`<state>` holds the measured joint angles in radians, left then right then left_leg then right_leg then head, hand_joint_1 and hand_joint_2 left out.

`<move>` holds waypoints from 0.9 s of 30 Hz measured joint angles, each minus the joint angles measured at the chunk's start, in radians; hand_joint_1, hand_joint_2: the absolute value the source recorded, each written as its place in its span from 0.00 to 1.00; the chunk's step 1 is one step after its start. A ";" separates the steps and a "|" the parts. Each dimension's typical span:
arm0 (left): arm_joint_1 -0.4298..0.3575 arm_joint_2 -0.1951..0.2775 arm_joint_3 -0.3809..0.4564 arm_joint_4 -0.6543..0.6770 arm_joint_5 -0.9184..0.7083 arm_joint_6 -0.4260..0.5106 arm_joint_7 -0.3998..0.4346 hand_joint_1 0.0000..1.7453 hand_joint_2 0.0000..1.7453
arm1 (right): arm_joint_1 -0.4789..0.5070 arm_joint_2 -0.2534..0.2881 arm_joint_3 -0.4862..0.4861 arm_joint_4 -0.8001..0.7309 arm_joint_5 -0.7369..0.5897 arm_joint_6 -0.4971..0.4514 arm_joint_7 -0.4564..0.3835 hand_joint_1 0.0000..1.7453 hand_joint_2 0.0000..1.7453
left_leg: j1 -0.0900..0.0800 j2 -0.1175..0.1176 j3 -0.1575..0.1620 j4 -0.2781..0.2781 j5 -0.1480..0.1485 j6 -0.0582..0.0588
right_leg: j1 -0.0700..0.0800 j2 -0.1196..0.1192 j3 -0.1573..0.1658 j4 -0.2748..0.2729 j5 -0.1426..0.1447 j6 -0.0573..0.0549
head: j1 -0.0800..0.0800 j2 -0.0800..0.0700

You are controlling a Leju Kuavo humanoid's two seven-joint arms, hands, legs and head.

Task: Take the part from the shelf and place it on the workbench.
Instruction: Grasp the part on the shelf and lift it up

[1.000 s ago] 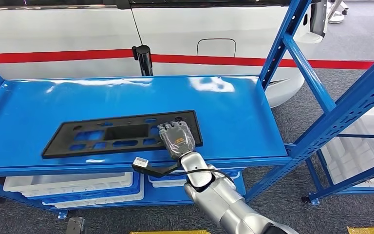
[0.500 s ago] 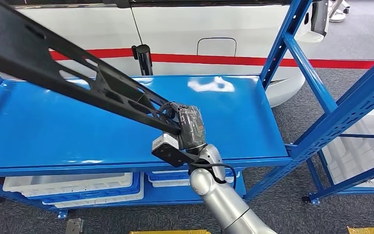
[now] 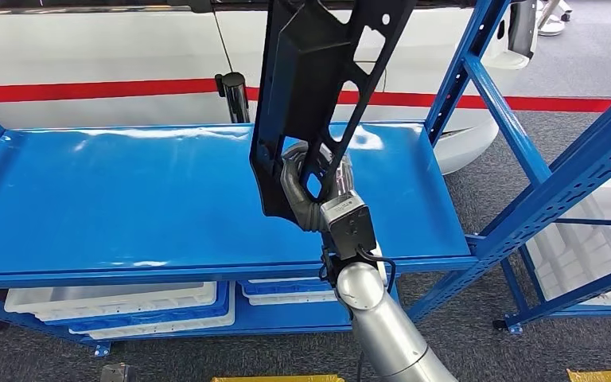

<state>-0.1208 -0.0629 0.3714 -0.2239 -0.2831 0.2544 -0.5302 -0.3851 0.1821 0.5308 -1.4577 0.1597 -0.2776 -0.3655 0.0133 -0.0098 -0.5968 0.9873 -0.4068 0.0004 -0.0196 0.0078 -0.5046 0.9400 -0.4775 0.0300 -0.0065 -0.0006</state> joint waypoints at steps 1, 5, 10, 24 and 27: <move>0.000 0.000 0.000 0.000 0.000 0.000 0.000 0.00 0.00 | 0.001 -0.001 0.000 -0.005 -0.001 0.000 0.000 1.00 1.00 | 0.000 0.000 0.000 0.000 0.000 0.000 | 0.000 0.000 0.000 0.000 0.000 0.000 | 0.000 0.000; 0.000 0.000 0.001 0.000 0.000 0.000 0.000 0.00 0.00 | 0.005 -0.004 -0.002 -0.016 -0.001 0.002 0.000 1.00 1.00 | 0.000 0.000 0.000 0.000 0.000 0.000 | 0.000 0.000 0.000 0.000 0.000 0.000 | 0.000 0.000; 0.000 0.000 0.002 0.000 0.000 0.000 0.000 0.00 1.00 | 0.008 -0.007 -0.002 -0.020 -0.009 0.010 0.000 1.00 1.00 | 0.000 0.000 0.000 0.000 0.000 0.000 | 0.000 0.000 0.000 0.000 0.000 0.000 | 0.000 0.000; 0.008 0.000 0.021 0.000 -0.011 0.028 0.038 0.00 1.00 | 0.007 -0.011 0.025 0.002 -0.081 0.101 -0.015 1.00 1.00 | 0.000 0.000 -0.001 0.000 0.000 0.000 | 0.000 0.000 0.000 0.000 0.000 0.000 | 0.000 0.000; 0.012 0.000 0.026 0.000 0.001 0.019 0.020 0.00 1.00 | 0.005 -0.011 0.032 0.018 -0.107 0.120 -0.026 1.00 1.00 | -0.001 -0.001 -0.002 0.001 -0.001 0.001 | -0.001 0.000 0.000 0.000 0.000 0.000 | 0.000 0.000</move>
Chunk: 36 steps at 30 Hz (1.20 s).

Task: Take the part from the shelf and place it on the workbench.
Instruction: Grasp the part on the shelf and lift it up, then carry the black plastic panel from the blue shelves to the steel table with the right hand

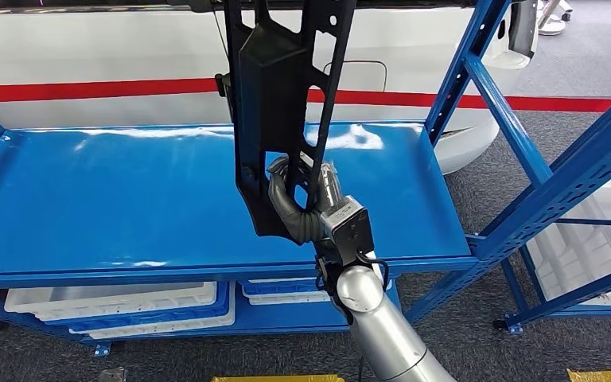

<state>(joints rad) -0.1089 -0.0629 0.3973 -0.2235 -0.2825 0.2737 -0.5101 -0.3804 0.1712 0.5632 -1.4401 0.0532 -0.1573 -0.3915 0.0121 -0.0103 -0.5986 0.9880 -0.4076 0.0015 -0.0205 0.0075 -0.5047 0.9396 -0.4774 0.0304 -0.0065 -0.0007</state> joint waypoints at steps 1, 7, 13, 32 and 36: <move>0.001 0.000 0.002 0.000 0.004 -0.003 -0.002 0.00 1.00 | -0.002 0.000 0.002 0.004 -0.006 0.005 -0.002 1.00 1.00 | -0.001 0.000 0.000 0.000 -0.001 0.001 | -0.001 0.000 0.000 0.000 0.000 0.000 | 0.000 0.000; 0.004 0.000 0.022 0.000 0.017 -0.014 -0.010 0.00 1.00 | -0.009 0.000 0.014 0.021 -0.028 0.025 -0.004 1.00 1.00 | -0.008 0.000 -0.001 0.005 -0.006 0.010 | -0.009 0.000 0.001 -0.001 -0.001 0.007 | 0.000 0.000; 0.007 -0.001 0.028 0.000 0.021 -0.019 -0.030 0.00 1.00 | -0.006 -0.007 0.019 0.025 -0.036 0.026 -0.008 1.00 1.00 | -0.005 0.005 0.007 -0.014 0.010 0.040 | -0.010 -0.003 -0.065 0.135 -0.073 0.005 | 0.003 0.000; 0.007 0.000 0.051 0.001 0.039 -0.083 -0.029 0.00 1.00 | 0.020 -0.023 0.019 0.045 -0.037 0.035 -0.024 1.00 1.00 | 0.008 0.006 -0.105 0.292 -0.162 -0.027 | 0.003 -0.007 -0.071 0.040 0.043 -0.059 | -0.001 0.000; 0.006 0.001 0.060 0.002 0.047 -0.108 -0.006 0.00 1.00 | 0.020 -0.017 0.018 0.046 -0.029 0.027 -0.003 1.00 1.00 | 0.004 0.005 0.058 0.061 -0.088 -0.010 | 0.008 -0.005 -0.089 0.050 0.054 -0.047 | 0.000 0.000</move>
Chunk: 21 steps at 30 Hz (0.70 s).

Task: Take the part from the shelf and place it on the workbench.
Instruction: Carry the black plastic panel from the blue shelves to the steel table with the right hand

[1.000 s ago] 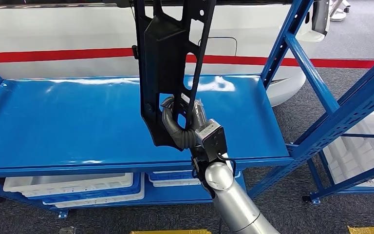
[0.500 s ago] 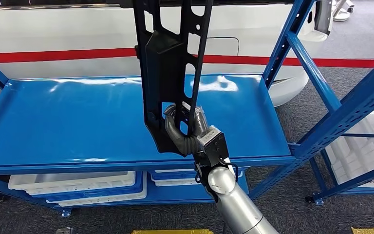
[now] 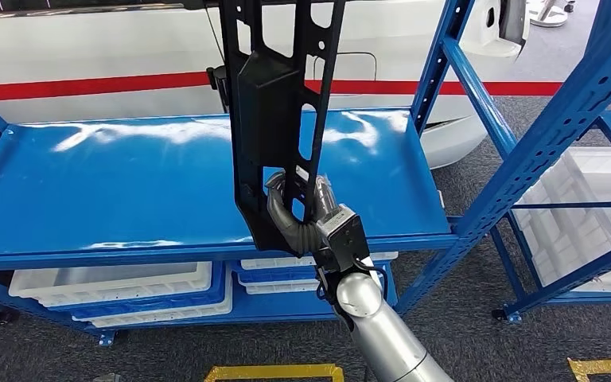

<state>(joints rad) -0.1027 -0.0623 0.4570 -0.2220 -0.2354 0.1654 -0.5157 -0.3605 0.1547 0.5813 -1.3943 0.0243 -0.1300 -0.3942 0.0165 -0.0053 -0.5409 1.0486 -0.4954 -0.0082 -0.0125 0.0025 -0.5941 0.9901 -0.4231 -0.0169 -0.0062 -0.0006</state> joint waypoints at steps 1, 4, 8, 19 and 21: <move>0.000 0.000 0.003 0.000 0.000 -0.002 0.004 0.00 1.00 | 0.000 0.004 -0.001 0.000 0.000 -0.005 0.006 1.00 1.00 | -0.004 -0.001 0.021 -0.035 0.005 0.007 | 0.001 0.000 -0.001 0.000 0.004 0.006 | 0.000 0.000; 0.001 0.000 0.011 0.000 0.004 -0.005 0.008 0.00 1.00 | 0.000 0.013 -0.005 0.000 0.000 -0.021 0.021 1.00 1.00 | -0.011 0.002 0.022 -0.057 0.023 0.028 | 0.002 -0.002 -0.004 -0.004 0.017 0.027 | -0.001 0.000; -0.001 -0.003 0.013 0.000 0.000 -0.008 0.008 0.00 1.00 | 0.002 0.014 -0.018 0.001 -0.005 -0.037 0.024 1.00 1.00 | -0.006 0.011 -0.004 -0.089 0.073 0.056 | 0.006 -0.002 -0.072 0.135 -0.091 0.017 | 0.006 0.000; 0.000 -0.006 0.014 0.001 -0.009 0.004 -0.020 0.00 1.00 | 0.023 -0.001 -0.029 0.000 0.005 -0.070 -0.050 1.00 1.00 | -0.008 0.012 -0.111 -0.051 0.147 0.010 | -0.007 -0.001 0.094 -0.009 -0.089 0.034 | 0.006 0.000; 0.001 -0.006 0.014 0.001 -0.010 0.005 -0.021 0.00 1.00 | 0.025 -0.003 -0.029 0.000 0.005 -0.068 -0.071 1.00 1.00 | -0.002 0.012 -0.126 -0.022 0.111 0.000 | -0.013 -0.003 0.080 -0.008 -0.073 0.010 | 0.004 0.000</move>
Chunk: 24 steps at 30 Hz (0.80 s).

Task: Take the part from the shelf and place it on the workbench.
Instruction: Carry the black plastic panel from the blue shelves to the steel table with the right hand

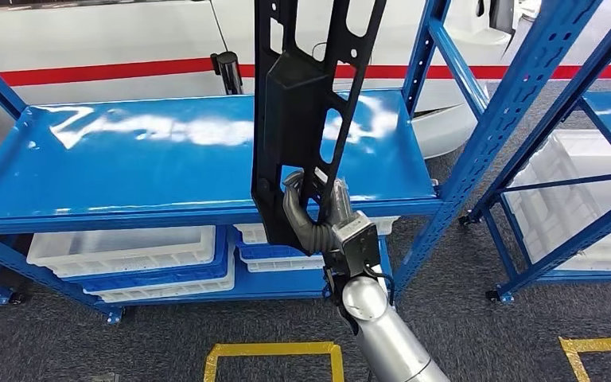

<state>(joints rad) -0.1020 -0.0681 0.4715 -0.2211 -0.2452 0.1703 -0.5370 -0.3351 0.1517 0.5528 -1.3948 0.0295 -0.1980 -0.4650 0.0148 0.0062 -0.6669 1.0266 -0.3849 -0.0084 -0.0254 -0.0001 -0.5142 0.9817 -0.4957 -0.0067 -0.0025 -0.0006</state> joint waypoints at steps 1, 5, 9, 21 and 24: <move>0.000 0.000 0.000 0.000 -0.001 0.001 -0.001 0.00 1.00 | 0.001 0.000 0.000 -0.001 0.003 -0.002 -0.011 1.00 1.00 | 0.003 -0.001 -0.013 0.041 -0.044 -0.005 | -0.002 -0.001 -0.010 0.000 0.011 -0.012 | -0.002 0.000; 0.000 0.000 0.000 0.000 -0.002 0.002 -0.002 0.00 1.00 | 0.011 -0.001 0.000 -0.004 0.018 -0.014 -0.038 1.00 1.00 | 0.006 -0.001 -0.048 0.262 -0.178 -0.016 | 0.012 -0.002 -0.054 0.003 0.049 -0.026 | -0.005 0.000; -0.004 0.001 0.000 0.000 -0.004 0.003 -0.005 0.00 1.00 | 0.022 -0.001 0.000 -0.008 0.029 -0.019 -0.042 1.00 1.00 | 0.002 -0.005 0.108 0.087 -0.112 0.010 | 0.023 0.001 -0.092 0.006 0.082 -0.019 | -0.005 0.000; -0.012 -0.001 0.000 -0.002 -0.006 0.009 -0.011 0.00 1.00 | 0.033 -0.016 0.002 -0.022 0.032 -0.020 -0.052 1.00 1.00 | -0.005 0.005 0.072 -0.077 0.010 0.058 | 0.005 0.000 -0.183 0.300 -0.059 0.026 | 0.002 0.000; -0.012 -0.003 0.000 -0.002 -0.006 0.009 -0.011 0.00 1.00 | 0.035 -0.020 0.001 -0.023 0.032 -0.020 -0.052 1.00 1.00 | -0.001 0.006 0.022 -0.061 0.040 0.040 | -0.008 0.000 -0.061 0.172 -0.006 0.062 | 0.004 0.000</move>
<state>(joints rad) -0.1136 -0.0711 0.4719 -0.2231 -0.2509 0.1794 -0.5482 -0.3003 0.1318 0.5542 -1.4178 0.0614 -0.2182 -0.5173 0.0137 0.0124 -0.6448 0.9657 -0.3448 0.0314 -0.0336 -0.0005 -0.5751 1.1536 -0.5020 0.0557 0.0020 -0.0006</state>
